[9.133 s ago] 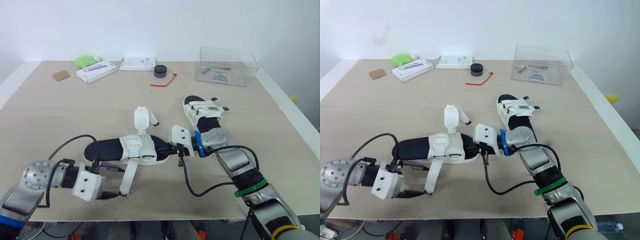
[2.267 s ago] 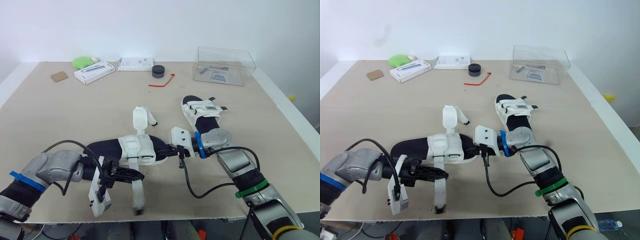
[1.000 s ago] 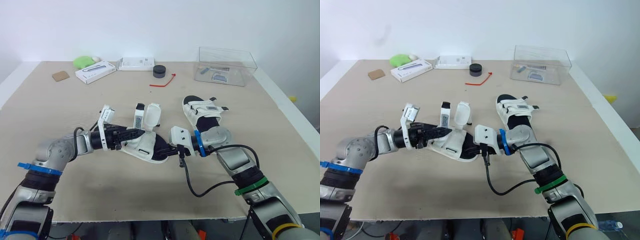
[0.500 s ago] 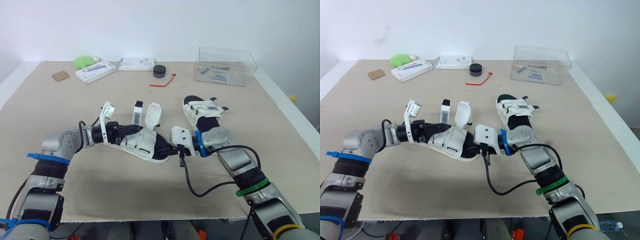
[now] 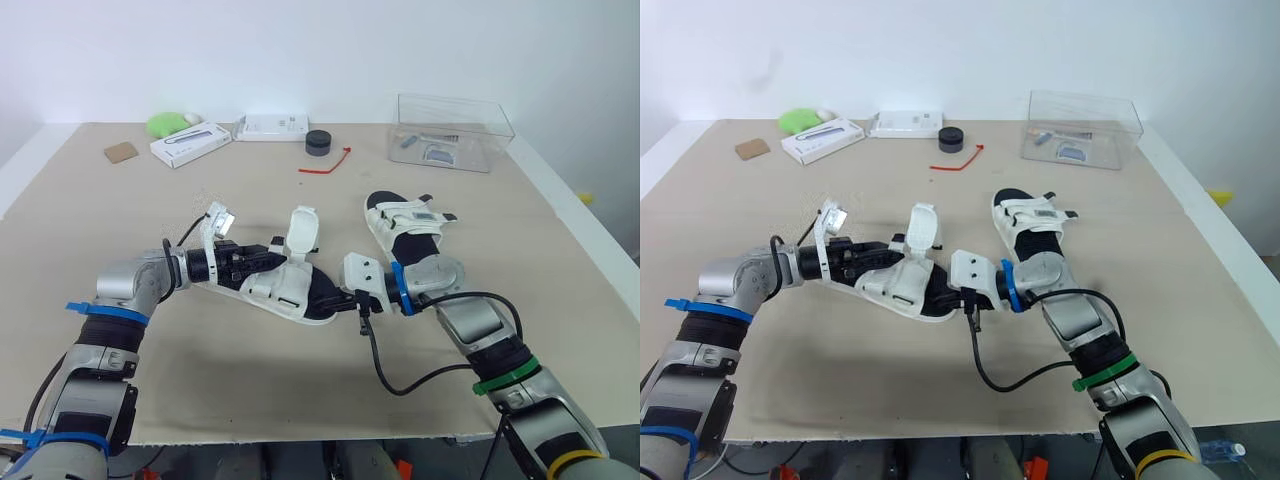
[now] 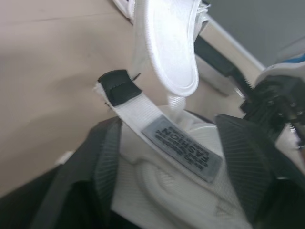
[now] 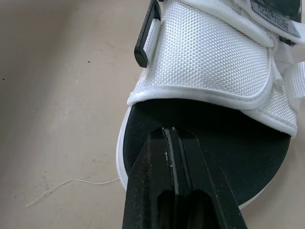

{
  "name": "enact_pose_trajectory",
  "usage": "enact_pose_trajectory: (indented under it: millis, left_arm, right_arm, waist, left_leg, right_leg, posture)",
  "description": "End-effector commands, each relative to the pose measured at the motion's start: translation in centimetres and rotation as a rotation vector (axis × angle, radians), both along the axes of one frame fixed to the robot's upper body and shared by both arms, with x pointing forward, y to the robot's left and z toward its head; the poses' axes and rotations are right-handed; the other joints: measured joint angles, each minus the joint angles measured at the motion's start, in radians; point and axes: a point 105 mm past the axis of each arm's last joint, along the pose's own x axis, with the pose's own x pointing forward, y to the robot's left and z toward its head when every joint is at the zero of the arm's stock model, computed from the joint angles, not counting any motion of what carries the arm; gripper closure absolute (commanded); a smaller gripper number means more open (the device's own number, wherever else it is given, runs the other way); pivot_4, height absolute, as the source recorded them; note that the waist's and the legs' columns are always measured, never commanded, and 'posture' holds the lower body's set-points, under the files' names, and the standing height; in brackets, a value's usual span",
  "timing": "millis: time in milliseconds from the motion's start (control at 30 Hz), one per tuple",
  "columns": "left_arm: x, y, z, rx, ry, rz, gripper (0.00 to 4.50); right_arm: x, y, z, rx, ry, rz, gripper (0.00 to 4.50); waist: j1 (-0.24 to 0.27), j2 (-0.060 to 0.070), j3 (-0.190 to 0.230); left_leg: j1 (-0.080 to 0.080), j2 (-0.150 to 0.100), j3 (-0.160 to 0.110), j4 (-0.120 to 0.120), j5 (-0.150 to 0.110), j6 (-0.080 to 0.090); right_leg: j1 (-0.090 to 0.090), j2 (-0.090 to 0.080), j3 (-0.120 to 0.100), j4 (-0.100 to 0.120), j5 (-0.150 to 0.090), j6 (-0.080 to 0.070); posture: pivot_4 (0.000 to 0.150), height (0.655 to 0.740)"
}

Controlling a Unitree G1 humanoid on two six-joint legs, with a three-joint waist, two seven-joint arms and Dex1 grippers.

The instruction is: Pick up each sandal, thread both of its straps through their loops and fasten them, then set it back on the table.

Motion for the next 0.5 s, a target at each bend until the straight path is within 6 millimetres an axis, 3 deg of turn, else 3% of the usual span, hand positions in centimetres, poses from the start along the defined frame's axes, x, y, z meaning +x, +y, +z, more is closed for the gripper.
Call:
enact_pose_trajectory:
  millis: [33,267,367,500]
  left_arm:
    - [1.0,1.0,2.7,0.032,-0.144,0.029,1.33]
    - [1.8,-0.5,5.3,0.028,-0.318,0.007,1.33]
    - [1.7,-1.2,5.2,0.027,-0.329,-0.023,1.33]
    - [1.8,-1.8,3.6,0.098,-0.338,-0.066,1.33]
  right_arm:
    - [-0.1,0.0,0.4,0.006,-0.019,0.003,4.50]
    - [-0.2,0.0,0.3,0.005,-0.019,0.005,4.50]
    - [-0.2,0.0,0.3,0.006,-0.018,0.004,4.50]
    - [-0.3,0.0,0.2,0.006,-0.019,0.004,4.50]
  waist:
    - [0.000,0.000,0.000]
    - [0.000,0.000,0.000]
    - [-0.001,0.000,0.000]
    - [-0.001,0.000,0.000]
  left_leg:
    - [0.000,0.000,0.000,0.000,0.000,0.000]
    - [0.000,0.000,0.000,0.000,0.000,0.000]
    - [-0.001,0.000,0.001,0.000,0.000,0.001]
    - [-0.001,0.000,0.000,0.000,0.000,0.000]
  right_leg:
    - [0.000,0.000,0.000,0.000,0.000,0.000]
    - [0.000,0.000,0.000,0.000,0.000,0.000]
    - [0.000,0.000,0.000,0.000,0.000,0.000]
    - [0.000,0.000,0.000,0.000,0.000,0.000]
  posture:
    - [0.150,0.7400]
    - [0.150,0.7400]
    - [0.150,0.7400]
    - [0.150,0.7400]
